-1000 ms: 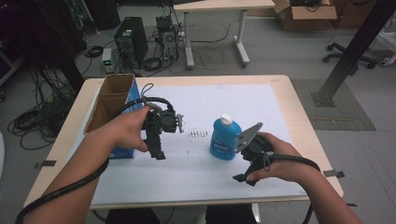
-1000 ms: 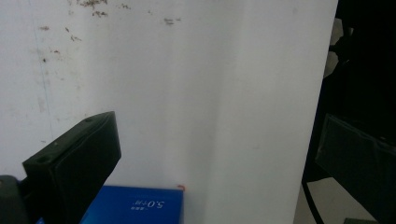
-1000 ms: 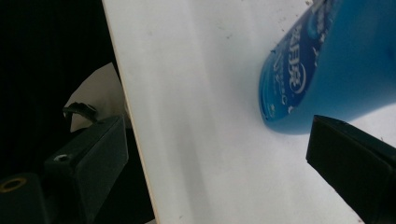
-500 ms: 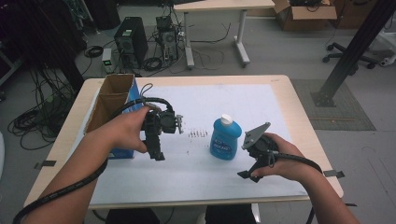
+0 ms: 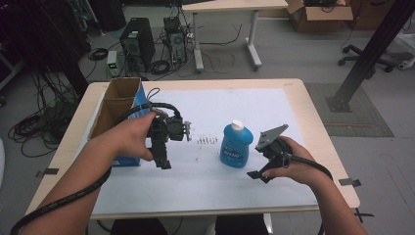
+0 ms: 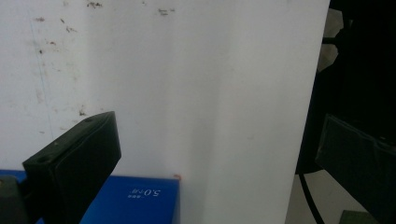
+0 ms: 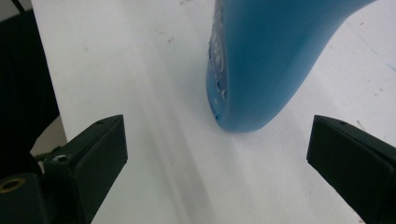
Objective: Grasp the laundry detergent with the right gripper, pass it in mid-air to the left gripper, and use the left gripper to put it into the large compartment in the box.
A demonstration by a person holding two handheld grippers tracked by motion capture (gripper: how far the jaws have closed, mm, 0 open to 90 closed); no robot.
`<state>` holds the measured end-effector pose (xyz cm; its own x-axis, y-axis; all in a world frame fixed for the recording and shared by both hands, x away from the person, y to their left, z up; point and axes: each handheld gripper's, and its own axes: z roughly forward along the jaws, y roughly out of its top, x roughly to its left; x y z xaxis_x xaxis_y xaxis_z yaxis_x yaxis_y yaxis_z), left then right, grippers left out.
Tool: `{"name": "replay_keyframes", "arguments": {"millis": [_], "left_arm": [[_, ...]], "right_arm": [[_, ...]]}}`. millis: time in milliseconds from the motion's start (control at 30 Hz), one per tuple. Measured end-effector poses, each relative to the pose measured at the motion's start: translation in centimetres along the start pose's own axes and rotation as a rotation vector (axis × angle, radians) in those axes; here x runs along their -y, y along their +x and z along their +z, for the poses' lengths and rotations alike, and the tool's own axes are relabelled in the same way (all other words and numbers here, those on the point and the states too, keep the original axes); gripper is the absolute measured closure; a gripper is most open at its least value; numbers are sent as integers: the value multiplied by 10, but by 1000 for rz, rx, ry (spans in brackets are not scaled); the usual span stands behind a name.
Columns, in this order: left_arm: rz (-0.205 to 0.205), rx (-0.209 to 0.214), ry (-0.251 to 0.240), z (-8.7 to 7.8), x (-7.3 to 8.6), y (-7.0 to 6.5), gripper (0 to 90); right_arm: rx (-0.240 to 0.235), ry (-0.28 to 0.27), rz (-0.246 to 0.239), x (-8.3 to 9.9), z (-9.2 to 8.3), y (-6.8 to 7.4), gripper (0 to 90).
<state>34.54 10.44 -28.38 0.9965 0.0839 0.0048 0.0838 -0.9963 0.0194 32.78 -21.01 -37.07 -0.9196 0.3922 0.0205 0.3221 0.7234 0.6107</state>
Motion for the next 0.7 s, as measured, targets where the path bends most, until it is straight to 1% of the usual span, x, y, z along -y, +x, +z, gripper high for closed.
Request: {"name": "replay_keyframes", "arguments": {"millis": [67,167,267,433,700], "left_arm": [[5,-4,0,-3,0,-2,1],[11,-8,1,-5,1,-5,2],[16,-7,5,-5,1,-8,2],[24,-5,12,-6,2,-13,1],[20,-3,16,-6,4,-16,2]], "right_arm": [[-3,-17,3,0,2,-2,49],[-8,-21,-5,1,7,-3,48],[-13,-31,1,1,11,-5,45],[-11,-51,19,4,15,-9,40],[-4,-75,42,9,21,-14,35]]}}
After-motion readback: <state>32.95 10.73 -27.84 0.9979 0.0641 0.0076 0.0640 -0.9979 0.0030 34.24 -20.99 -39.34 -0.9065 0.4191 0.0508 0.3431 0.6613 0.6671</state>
